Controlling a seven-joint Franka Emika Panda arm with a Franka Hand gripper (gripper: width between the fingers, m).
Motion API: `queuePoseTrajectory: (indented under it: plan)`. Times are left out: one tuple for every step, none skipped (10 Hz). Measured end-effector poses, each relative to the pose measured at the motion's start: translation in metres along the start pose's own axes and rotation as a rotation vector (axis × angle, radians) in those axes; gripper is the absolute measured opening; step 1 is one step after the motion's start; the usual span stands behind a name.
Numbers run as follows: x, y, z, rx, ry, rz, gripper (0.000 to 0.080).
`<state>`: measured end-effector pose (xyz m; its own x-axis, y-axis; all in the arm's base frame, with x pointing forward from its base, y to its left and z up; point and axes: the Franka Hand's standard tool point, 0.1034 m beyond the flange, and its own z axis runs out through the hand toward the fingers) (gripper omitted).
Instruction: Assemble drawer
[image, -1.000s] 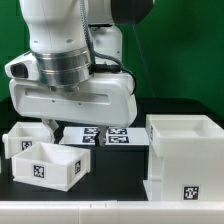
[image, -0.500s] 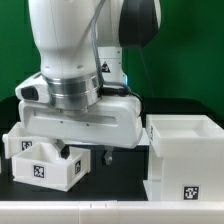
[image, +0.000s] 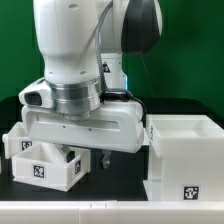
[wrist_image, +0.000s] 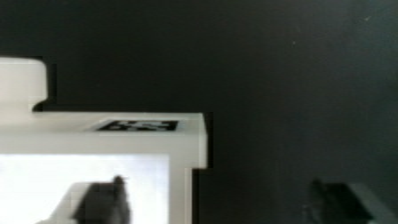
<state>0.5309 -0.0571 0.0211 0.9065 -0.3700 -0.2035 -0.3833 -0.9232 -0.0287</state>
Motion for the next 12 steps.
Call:
queuePoseTrajectory:
  plan:
    - [0.000,0.000,0.000,0.000,0.000,-0.001,0.0344]
    - [0.000,-0.001,0.000,0.000,0.000,-0.002,0.0210]
    - [0.000,-0.001,0.000,0.000,0.000,-0.004,0.0210]
    - [0.001,0.001,-0.001,-0.001,0.000,-0.034,0.0047]
    - [0.006,0.008,-0.009,-0.002,0.007,-0.118,0.0037]
    - [0.011,0.014,-0.015,-0.003,0.018,-0.212,0.0037]
    - [0.018,0.020,-0.024,-0.001,0.030,-0.319,0.0037]
    - [0.021,0.024,-0.030,0.001,0.041,-0.445,0.0037]
    - [0.022,0.023,-0.031,0.000,0.051,-0.482,0.0037]
    - [0.022,0.024,-0.030,-0.003,0.049,-0.554,0.0037]
    - [0.022,0.024,-0.030,-0.004,0.049,-0.622,0.0037]
    - [0.022,0.020,-0.030,-0.020,0.062,-0.732,0.0038]
